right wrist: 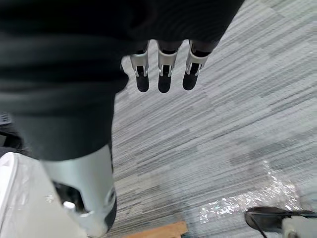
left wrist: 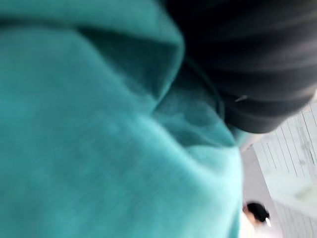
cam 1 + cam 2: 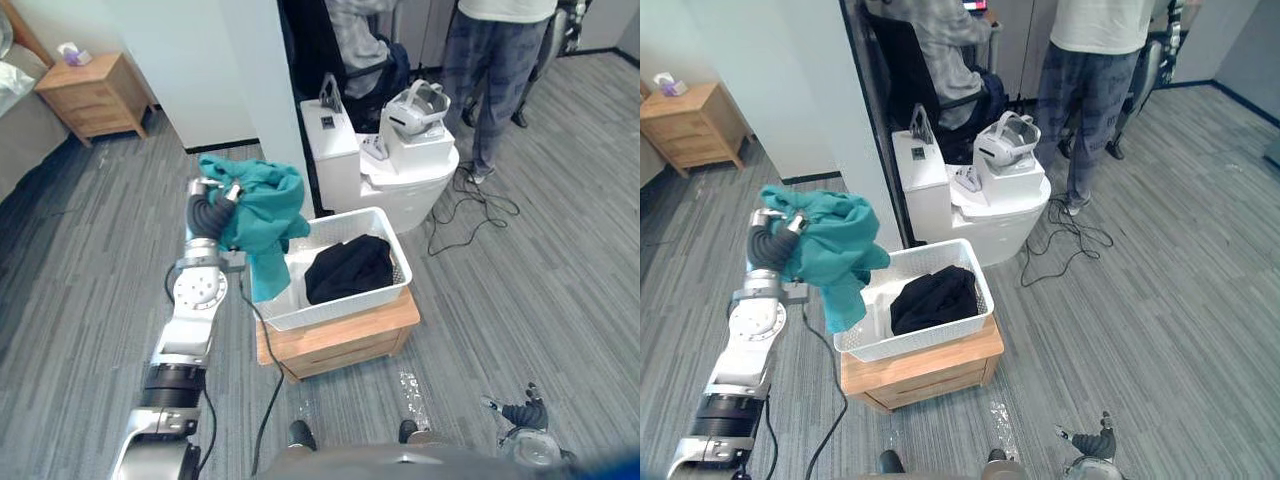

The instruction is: Tidy the bed and pick cloth on bed and put in laundry

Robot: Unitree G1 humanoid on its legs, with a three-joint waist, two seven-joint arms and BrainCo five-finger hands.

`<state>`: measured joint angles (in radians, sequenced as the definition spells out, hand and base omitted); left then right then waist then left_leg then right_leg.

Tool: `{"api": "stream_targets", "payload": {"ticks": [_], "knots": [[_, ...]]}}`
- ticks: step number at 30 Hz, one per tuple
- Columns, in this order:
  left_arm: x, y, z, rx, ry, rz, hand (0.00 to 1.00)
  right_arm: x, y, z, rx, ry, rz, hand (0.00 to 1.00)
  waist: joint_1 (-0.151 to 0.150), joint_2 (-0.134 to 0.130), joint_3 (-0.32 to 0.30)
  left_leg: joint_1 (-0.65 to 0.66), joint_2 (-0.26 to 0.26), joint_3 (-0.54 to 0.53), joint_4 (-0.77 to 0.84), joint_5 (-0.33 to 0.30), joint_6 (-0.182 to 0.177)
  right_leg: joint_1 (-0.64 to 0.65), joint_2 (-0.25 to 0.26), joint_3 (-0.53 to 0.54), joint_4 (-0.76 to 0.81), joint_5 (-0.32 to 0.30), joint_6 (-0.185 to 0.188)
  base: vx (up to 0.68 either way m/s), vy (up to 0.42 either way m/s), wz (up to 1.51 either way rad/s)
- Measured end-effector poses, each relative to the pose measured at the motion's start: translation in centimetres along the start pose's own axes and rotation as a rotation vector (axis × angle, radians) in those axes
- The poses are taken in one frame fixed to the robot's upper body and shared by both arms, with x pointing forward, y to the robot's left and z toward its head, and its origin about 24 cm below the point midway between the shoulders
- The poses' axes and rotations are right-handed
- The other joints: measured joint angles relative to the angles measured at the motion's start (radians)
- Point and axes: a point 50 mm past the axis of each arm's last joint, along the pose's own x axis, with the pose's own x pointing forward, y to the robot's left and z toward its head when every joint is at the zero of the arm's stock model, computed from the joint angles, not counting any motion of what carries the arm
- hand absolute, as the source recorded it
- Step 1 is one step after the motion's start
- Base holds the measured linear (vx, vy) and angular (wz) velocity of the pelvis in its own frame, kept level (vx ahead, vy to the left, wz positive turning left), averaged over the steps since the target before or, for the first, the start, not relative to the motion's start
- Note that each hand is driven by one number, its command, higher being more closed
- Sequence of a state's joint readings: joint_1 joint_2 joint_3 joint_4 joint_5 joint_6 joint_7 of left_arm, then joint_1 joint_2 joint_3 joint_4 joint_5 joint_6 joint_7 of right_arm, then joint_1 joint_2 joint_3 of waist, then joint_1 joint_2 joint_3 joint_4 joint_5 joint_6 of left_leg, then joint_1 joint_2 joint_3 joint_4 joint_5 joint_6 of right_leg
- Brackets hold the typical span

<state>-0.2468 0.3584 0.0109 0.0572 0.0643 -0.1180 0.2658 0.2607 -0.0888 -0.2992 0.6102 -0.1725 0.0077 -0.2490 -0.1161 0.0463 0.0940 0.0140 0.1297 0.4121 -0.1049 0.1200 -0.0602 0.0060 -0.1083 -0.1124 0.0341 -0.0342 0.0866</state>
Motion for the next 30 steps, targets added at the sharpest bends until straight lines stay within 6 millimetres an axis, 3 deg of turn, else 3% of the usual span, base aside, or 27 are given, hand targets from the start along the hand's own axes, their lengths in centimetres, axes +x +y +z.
{"api": "stream_targets", "payload": {"ticks": [5,9,12,19,25,30], "knots": [[2.7,-1.1,2.4,0.013,-0.097,-0.01,1.0,0.3,0.3,0.8,0.005,-0.016,0.004,0.0,-0.028,0.021,0.052,-0.034,-0.005,0.02,0.0,0.008,0.011,-0.051,-0.003,0.019,0.009,0.014,0.006,-0.01,0.018,-0.11],[4.8,-1.8,2.5,0.036,-0.069,-0.008,1.0,0.4,0.8,1.7,0.002,-0.044,0.012,0.0,-0.034,0.007,0.112,-0.049,-0.007,0.046,0.0,0.008,0.01,-0.094,-0.01,0.047,0.039,0.016,0.008,-0.02,0.025,-0.17],[6.3,-2.3,4.0,0.037,-0.102,-0.011,1.0,0.5,1.0,2.2,0.007,-0.06,0.001,0.0,-0.041,0.004,0.152,-0.092,-0.008,0.05,0.001,0.012,0.015,-0.149,-0.018,0.048,0.063,0.019,0.013,0.0,0.006,-0.01],[6.9,-2.5,4.9,0.041,-0.133,0.0,1.0,0.4,1.4,4.2,0.062,-0.132,-0.005,0.0,-0.028,0.003,0.207,-0.102,-0.015,0.097,0.006,0.017,0.021,-0.193,-0.027,0.072,0.095,0.017,0.013,0.04,0.013,-0.12],[6.4,-4.0,2.4,0.105,-0.034,-0.064,1.0,0.2,2.3,4.6,0.07,-0.147,0.009,0.0,-0.019,0.0,0.248,-0.102,-0.014,0.115,0.001,0.003,0.013,-0.209,-0.029,0.08,0.115,0.01,0.012,0.02,-0.002,-0.05],[4.5,-6.2,-0.6,0.138,0.085,-0.155,1.0,0.3,3.1,5.8,0.088,-0.169,0.023,0.0,-0.006,-0.007,0.277,-0.103,-0.017,0.134,0.002,-0.001,0.017,-0.222,-0.032,0.097,0.122,0.009,0.013,0.05,0.003,-0.08]]}}
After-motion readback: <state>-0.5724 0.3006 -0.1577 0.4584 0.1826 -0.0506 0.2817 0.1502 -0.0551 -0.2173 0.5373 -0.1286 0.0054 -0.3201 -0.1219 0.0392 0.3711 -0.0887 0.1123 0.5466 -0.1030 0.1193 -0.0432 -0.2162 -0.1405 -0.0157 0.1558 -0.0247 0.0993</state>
